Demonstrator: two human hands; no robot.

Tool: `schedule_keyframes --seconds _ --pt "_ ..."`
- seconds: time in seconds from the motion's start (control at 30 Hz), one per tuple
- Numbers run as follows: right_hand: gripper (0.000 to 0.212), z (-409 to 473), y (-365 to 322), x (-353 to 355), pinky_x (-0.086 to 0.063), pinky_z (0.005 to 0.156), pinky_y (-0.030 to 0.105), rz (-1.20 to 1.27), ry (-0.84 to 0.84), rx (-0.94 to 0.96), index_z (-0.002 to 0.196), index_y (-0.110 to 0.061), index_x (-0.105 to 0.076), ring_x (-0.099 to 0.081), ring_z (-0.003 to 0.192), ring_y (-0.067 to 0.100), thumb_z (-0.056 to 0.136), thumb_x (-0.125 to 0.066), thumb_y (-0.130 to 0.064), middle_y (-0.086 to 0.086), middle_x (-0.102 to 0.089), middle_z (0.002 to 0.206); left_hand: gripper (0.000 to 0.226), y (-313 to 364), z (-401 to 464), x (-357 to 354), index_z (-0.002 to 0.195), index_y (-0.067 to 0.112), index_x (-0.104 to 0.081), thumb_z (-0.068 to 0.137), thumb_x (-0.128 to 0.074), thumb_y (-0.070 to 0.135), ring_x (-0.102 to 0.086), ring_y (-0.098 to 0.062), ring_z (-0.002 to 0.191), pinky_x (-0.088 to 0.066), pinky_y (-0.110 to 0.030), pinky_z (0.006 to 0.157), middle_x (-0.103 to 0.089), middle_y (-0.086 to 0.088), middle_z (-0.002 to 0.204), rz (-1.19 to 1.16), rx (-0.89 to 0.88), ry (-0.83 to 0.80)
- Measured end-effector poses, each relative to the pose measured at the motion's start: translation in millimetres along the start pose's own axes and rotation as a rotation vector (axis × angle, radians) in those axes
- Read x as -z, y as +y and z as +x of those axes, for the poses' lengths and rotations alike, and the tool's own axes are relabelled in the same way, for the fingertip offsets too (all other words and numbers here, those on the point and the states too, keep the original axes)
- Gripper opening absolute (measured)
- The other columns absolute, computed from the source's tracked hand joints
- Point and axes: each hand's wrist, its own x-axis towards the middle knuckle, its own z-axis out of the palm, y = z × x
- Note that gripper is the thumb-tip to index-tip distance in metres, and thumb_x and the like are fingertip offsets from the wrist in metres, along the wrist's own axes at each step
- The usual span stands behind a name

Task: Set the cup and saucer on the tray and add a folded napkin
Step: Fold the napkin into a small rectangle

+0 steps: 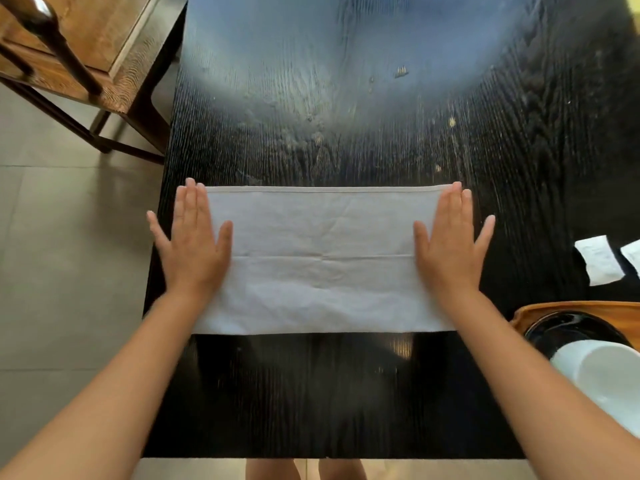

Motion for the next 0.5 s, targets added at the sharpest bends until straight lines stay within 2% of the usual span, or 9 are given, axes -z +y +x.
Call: schedule_keyframes --seconds 0.1,0.2,0.33,0.43,0.5 --pt "0.063 -47 -52 -4 0.005 0.113 0.048 0.127 0.031 0.137 0.147 -0.007 -0.011 -0.004 0.143 0.019 0.092 -0.02 -0.038 0.004 -0.006 0.155 0.064 58 -35 -2 0.147 0.01 -0.007 0.091 -0.019 0.04 -0.008 -0.015 0.143 0.008 -0.048 0.112 -0.006 -0.001 0.155 -0.114 -0.093 0.053" --pt "0.059 -86 -90 -21 0.003 0.112 0.048 0.145 -0.046 0.202 0.147 -0.011 -0.016 -0.002 0.143 0.015 0.093 -0.022 -0.034 0.001 -0.007 0.155 0.059 102 -66 -20 0.147 0.016 -0.005 0.092 -0.019 0.034 -0.005 -0.012 0.142 0.008 -0.046 0.111 -0.005 0.0 0.155 -0.111 -0.176 -0.02" --pt "0.055 -96 -91 -37 -0.006 0.111 0.049 0.06 -0.095 0.171 0.145 -0.013 -0.021 -0.011 0.142 0.017 0.095 -0.02 -0.035 0.004 -0.021 0.155 0.057 106 -78 -37 0.147 0.02 -0.002 0.092 -0.011 0.034 -0.002 -0.015 0.144 0.005 -0.05 0.111 -0.007 -0.003 0.158 -0.02 -0.12 -0.098" --pt "0.057 -95 -82 -37 -0.004 0.112 0.051 0.027 -0.111 0.23 0.147 -0.018 -0.014 -0.01 0.143 0.018 0.094 -0.021 -0.038 0.003 -0.018 0.156 0.058 98 -77 -36 0.146 0.028 0.004 0.091 -0.009 0.041 0.007 -0.012 0.143 0.012 -0.048 0.11 0.005 0.002 0.157 -0.008 -0.156 -0.129" --pt "0.059 -92 -69 -36 -0.001 0.112 0.052 0.013 -0.113 0.242 0.147 -0.024 -0.011 -0.006 0.144 0.019 0.092 -0.021 -0.042 0.002 -0.012 0.157 0.061 88 -76 -33 0.147 0.031 -0.001 0.09 -0.015 0.045 0.003 -0.014 0.144 0.011 -0.048 0.11 0.002 0.002 0.157 -0.009 -0.158 -0.126"
